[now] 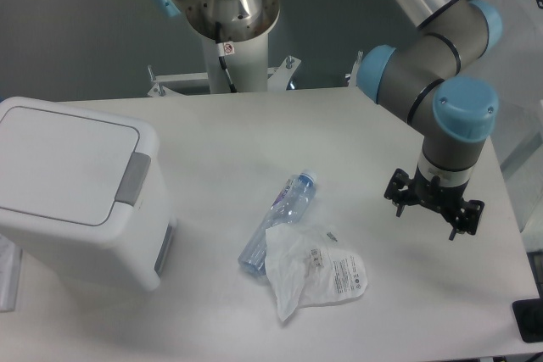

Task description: Open the trash can

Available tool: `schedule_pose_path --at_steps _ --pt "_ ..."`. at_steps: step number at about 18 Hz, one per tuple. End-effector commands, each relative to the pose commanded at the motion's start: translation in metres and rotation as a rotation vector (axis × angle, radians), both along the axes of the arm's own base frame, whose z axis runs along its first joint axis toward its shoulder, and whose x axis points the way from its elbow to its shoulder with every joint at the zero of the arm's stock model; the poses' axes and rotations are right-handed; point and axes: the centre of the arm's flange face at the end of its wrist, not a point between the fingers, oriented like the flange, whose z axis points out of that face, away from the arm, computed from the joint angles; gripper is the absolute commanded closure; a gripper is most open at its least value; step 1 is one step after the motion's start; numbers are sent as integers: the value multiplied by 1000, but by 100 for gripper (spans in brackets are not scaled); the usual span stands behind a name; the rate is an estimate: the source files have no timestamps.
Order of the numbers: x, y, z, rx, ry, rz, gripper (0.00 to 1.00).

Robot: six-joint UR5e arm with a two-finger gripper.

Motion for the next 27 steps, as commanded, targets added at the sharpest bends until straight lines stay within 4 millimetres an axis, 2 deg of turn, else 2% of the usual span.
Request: schedule_pose_path --at_steps 3,7,10,13,15,19,21,27 --pt "-3 -4 2 3 2 7 0" --pt "-3 -1 7 10 16 1 0" --pt "-1 3 3 55 12 10 0" --pt "0 7 5 146 -23 146 0" --pt "2 9 12 161 -23 163 0" --pt "13 21 40 323 -111 306 0" --pt "21 26 61 425 -181 398 0" --pt "55 31 128 598 -288 512 0"
